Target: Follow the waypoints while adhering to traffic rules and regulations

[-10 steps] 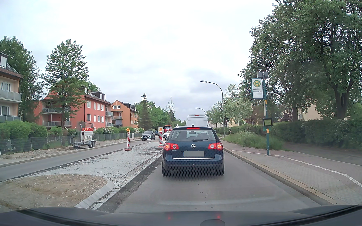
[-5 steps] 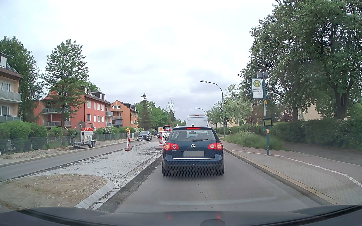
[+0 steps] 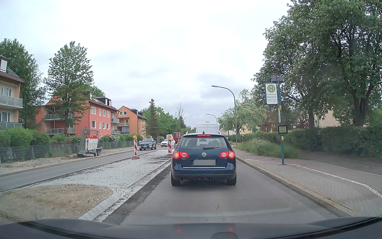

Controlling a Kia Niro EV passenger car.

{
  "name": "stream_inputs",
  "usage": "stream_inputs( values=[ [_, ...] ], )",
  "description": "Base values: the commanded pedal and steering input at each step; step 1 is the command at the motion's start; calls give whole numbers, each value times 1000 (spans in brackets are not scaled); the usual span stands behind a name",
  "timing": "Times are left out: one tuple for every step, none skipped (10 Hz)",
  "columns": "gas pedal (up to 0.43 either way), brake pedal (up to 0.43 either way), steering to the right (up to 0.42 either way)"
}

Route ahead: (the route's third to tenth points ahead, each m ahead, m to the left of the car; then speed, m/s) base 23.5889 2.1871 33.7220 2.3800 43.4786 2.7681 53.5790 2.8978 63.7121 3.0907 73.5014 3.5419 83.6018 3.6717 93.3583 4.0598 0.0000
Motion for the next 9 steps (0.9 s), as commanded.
stream_inputs(
  values=[
    [0, 262, -12],
    [0, 262, -12],
    [0, 262, -13],
    [0, 262, -12],
    [0, 262, -12],
    [0, 262, -12],
    [0, 262, -12],
    [0, 262, -11],
    [0, 262, -11]
  ],
)
